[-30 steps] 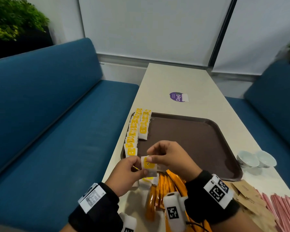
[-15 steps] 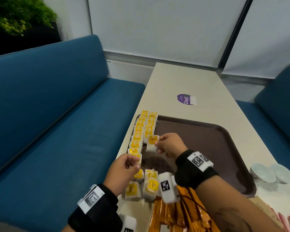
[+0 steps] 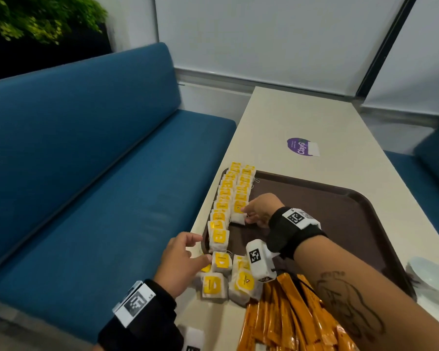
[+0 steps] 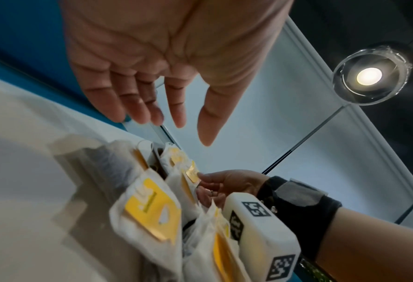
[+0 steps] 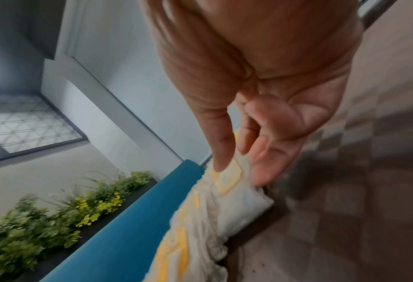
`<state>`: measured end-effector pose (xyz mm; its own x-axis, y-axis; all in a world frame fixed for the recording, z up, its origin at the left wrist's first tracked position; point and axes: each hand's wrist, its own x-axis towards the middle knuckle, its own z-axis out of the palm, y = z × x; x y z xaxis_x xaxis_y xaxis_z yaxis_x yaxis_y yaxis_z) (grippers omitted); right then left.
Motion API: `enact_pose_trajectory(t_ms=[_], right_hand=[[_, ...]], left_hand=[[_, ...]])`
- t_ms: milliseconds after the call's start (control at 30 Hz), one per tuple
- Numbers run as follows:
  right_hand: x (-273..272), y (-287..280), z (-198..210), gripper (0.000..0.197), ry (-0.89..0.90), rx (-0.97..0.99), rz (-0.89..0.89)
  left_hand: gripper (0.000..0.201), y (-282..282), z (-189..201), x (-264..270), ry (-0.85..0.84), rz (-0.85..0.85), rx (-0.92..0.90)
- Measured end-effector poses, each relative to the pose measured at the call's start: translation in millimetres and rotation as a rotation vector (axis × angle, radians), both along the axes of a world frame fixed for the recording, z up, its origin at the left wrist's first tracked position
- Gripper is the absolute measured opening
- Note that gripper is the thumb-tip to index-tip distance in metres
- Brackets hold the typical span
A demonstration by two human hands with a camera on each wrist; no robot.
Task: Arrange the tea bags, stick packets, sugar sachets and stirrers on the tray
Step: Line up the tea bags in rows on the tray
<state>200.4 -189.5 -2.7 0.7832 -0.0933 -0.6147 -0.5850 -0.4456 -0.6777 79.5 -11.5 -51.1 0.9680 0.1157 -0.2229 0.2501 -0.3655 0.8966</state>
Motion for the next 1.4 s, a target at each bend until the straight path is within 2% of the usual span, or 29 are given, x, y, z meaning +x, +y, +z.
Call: enact_pose_trajectory(t_ms=[67, 167, 267, 367, 500, 633, 700, 767, 900, 967, 1133, 1233, 1333, 1400], right_hand=[[-6.7, -6.7, 7.2, 0.018, -0.156, -0.055, 0.031], [-35.5, -18.1, 27.0, 0.025, -0.340, -0.166, 0.201], [-74.9, -19.6, 35.7, 0.047, -0.320, -0.290, 0.433], [-106.7, -12.1, 23.5, 0.066, -0.145, -0.456, 0.643], [-129.3, -0.4, 7.3, 0.056, -0.156, -0.630, 0.786], [-137.3, 6.9, 0.0, 0.052, -0.240, -0.659, 0.722], [-140.5, 9.1, -0.9, 0.047, -0.263, -0.652, 0.706], [-144.4, 11.6, -1.6, 0.050, -0.255, -0.643, 0.710], [-153.2, 17.9, -2.0, 0.068, -0.227, -0.634, 0.767], [-155.1, 20.9, -2.9, 0.068, -0.228, -0.662, 0.814], [-156.6, 22.2, -1.5, 0.050, -0.238, -0.701, 0.893], [-156.4, 19.0, -0.9, 0.048, -0.231, -0.675, 0.892], [-156.8, 14.7, -3.9, 0.039, -0.293, -0.592, 0.812], [-157.2, 10.5, -3.4, 0.032, -0.330, -0.536, 0.762]], left_hand=[[0.053, 2.3, -0.3, -2.4, 0.054, -0.037, 0.119], [0.082, 2.1, 1.1, -6.6, 0.129, -0.135, 0.274], [0.092, -4.6, 2.9, -10.0, 0.167, -0.225, 0.381], [0.089, -13.1, 5.2, -13.1, 0.186, -0.287, 0.498], [0.085, -19.0, 2.9, -15.6, 0.180, -0.252, 0.473], [0.059, -23.5, 0.1, -21.8, 0.140, -0.247, 0.387], [0.052, -24.9, -2.0, -26.5, 0.131, -0.280, 0.357], [0.055, -25.3, -4.1, -31.5, 0.130, -0.314, 0.341], [0.065, -26.2, -5.7, -39.5, 0.106, -0.369, 0.318], [0.064, -28.1, -4.1, -42.6, 0.081, -0.401, 0.347], [0.071, -35.5, -1.6, -47.2, 0.104, -0.532, 0.393], [0.054, -37.2, -5.2, -48.3, 0.111, -0.504, 0.333], [0.037, -36.1, -8.4, -50.1, 0.093, -0.443, 0.235], [0.034, -34.5, -8.7, -50.4, 0.058, -0.411, 0.156]])
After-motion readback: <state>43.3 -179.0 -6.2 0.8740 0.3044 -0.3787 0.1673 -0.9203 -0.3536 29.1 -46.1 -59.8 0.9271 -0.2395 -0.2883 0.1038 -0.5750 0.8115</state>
